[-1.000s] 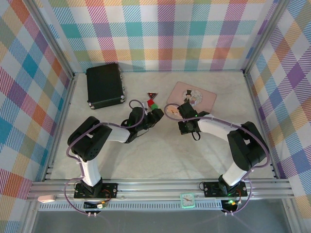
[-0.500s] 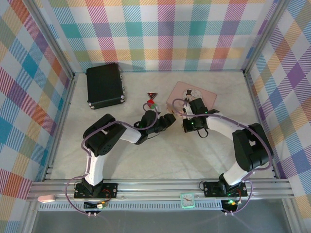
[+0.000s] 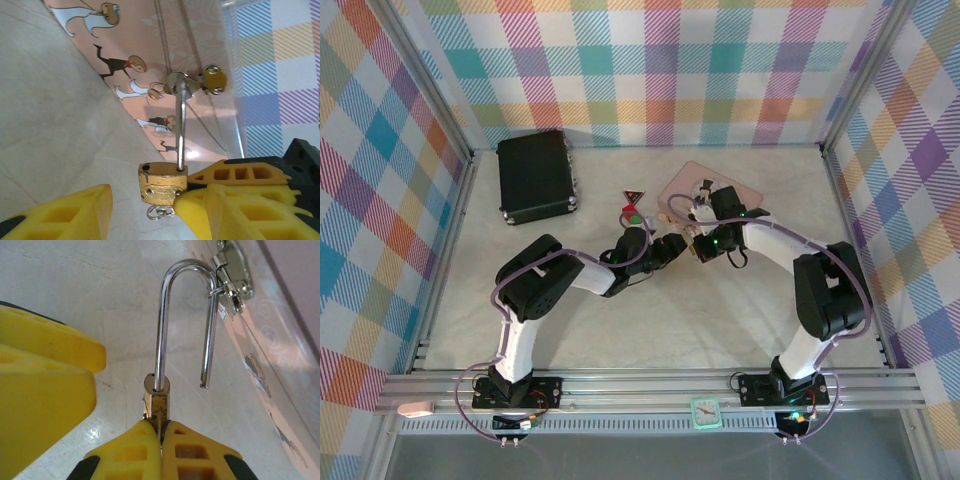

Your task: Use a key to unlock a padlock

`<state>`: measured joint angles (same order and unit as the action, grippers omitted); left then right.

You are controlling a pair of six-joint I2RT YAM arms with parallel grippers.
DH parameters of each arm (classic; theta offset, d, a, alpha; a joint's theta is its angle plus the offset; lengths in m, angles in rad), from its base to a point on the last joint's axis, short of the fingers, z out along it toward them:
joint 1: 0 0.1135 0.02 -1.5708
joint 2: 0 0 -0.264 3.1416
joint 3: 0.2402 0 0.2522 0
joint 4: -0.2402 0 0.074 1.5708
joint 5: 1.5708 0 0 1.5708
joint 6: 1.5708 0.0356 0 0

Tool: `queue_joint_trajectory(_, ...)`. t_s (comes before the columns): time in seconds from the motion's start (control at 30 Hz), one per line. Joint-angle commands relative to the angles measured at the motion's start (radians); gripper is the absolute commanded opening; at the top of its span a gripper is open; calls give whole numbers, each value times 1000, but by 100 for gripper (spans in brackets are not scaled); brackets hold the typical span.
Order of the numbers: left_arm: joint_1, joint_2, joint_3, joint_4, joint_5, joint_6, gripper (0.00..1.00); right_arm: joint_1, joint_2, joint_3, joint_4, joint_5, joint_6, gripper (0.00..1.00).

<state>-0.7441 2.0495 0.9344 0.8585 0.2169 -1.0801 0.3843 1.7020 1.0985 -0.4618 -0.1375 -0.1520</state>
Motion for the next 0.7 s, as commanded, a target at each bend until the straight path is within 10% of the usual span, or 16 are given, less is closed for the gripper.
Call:
queue_joint_trajectory(0.0, 0, 18, 40, -10, -57, 19, 52, -4, 31, 49, -36, -61, -61, 0)
queue_joint_trajectory(0.3, 2, 87, 169, -69, -81, 70, 51, -4, 19, 36, -26, -86, -58, 0)
queue_joint_trajectory(0.67, 3, 139, 225, -125, -89, 97, 2, -10, -17, 25, 0, -121, -2, 0)
